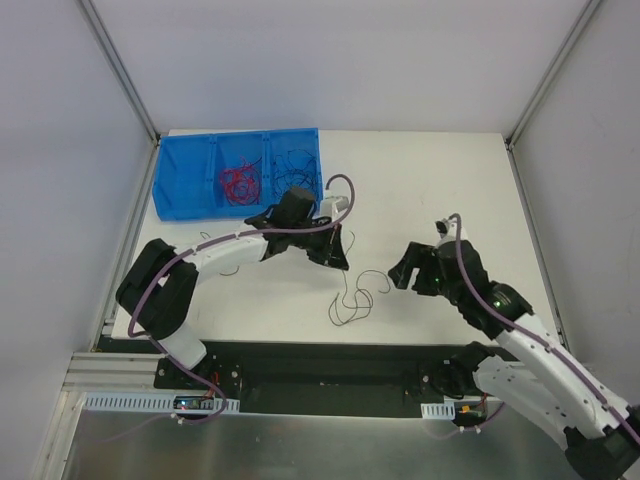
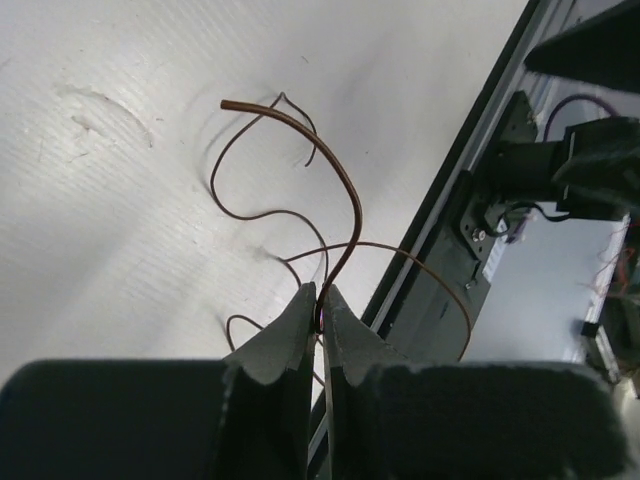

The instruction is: Untangle the cables

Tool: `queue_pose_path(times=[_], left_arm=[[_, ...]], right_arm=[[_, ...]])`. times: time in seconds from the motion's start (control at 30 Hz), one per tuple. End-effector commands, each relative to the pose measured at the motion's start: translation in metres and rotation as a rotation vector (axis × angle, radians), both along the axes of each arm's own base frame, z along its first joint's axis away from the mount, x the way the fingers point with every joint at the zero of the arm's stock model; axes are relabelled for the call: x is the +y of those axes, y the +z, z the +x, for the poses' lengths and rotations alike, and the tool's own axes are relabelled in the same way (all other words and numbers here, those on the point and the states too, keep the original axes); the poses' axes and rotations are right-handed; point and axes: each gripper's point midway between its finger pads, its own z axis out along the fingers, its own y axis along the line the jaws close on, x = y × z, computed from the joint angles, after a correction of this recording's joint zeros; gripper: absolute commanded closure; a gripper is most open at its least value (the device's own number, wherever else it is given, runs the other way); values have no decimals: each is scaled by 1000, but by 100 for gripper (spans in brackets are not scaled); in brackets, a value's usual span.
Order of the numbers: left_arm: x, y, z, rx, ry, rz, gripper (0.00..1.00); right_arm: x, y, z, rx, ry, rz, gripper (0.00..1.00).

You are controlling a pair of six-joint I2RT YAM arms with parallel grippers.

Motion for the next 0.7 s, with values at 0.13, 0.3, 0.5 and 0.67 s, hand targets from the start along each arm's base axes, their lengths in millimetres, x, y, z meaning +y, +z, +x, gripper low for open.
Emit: queue_pose_path(times=[0.13,0.3,0.5,0.67], left_arm=[[-28,-27,-17,-93,-90,169,89],[-43,-39,-22,-76,-115,237,85],[-31,-51,-9,-126,-57,333,69],[-22,-48,-15,-126,-57,379,49]], right_arm=[[-58,-20,-14,-40,-161,-107,20],[-58,-21,-18,-80,-130,-87,18],[-59,-26,-21,-109,-90,-101,18],[-52,-28,-18,-130,-58,-81,18]])
